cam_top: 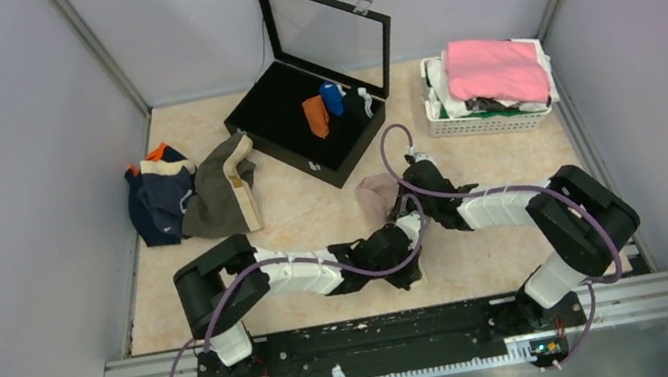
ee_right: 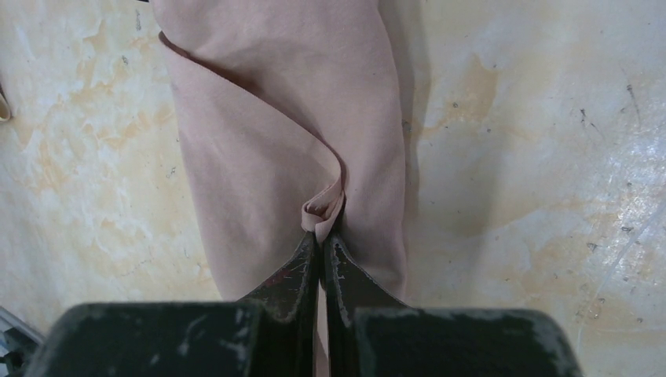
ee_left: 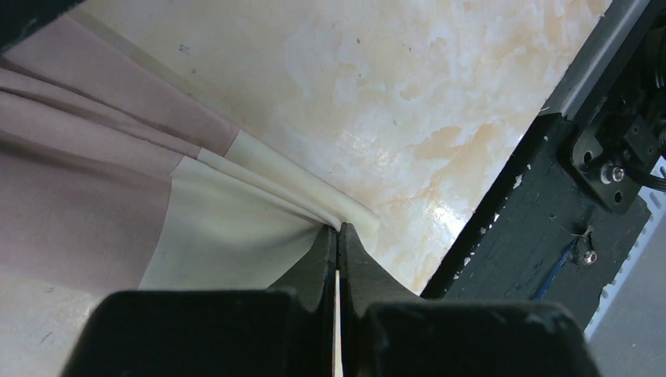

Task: Roll the underwear
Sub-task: Fold the underwear at the center of the board.

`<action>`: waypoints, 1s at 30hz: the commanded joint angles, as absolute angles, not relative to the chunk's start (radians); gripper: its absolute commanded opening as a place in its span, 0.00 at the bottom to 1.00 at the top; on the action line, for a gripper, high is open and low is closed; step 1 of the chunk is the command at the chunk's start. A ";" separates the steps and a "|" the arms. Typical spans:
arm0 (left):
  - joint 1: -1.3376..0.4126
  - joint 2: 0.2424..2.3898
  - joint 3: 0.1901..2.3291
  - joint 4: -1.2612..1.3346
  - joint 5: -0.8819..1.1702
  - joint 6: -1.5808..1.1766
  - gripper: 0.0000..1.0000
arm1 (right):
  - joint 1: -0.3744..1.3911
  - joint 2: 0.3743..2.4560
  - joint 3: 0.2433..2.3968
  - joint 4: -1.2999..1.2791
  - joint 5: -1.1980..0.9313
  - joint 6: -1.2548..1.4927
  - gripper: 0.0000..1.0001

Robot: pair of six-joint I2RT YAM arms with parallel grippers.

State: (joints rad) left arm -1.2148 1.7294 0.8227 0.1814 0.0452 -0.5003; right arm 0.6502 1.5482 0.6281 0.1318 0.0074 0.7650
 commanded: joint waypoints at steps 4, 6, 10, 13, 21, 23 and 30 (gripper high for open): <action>-1.226 1.758 0.761 0.236 0.091 -0.522 0.00 | 0.628 1.503 0.632 0.038 0.061 0.733 0.00; -1.226 1.756 0.748 0.238 0.091 -0.526 0.00 | 0.626 1.471 0.647 0.019 0.082 0.714 0.00; -1.226 1.756 0.727 0.244 0.100 -0.528 0.00 | 0.619 1.443 0.677 0.002 0.144 0.662 0.00; -1.226 1.766 0.725 0.252 0.113 -0.527 0.00 | 0.604 1.470 0.710 0.001 0.140 0.616 0.00; -1.227 1.785 0.730 0.252 0.129 -0.517 0.00 | 0.599 1.512 0.761 -0.037 0.190 0.571 0.00; -1.227 1.788 0.731 0.252 0.133 -0.515 0.00 | 0.599 1.508 0.761 -0.046 0.212 0.569 0.00; -1.228 1.803 0.749 0.239 0.136 -0.509 0.00 | 0.598 1.480 0.749 -0.047 0.237 0.553 0.13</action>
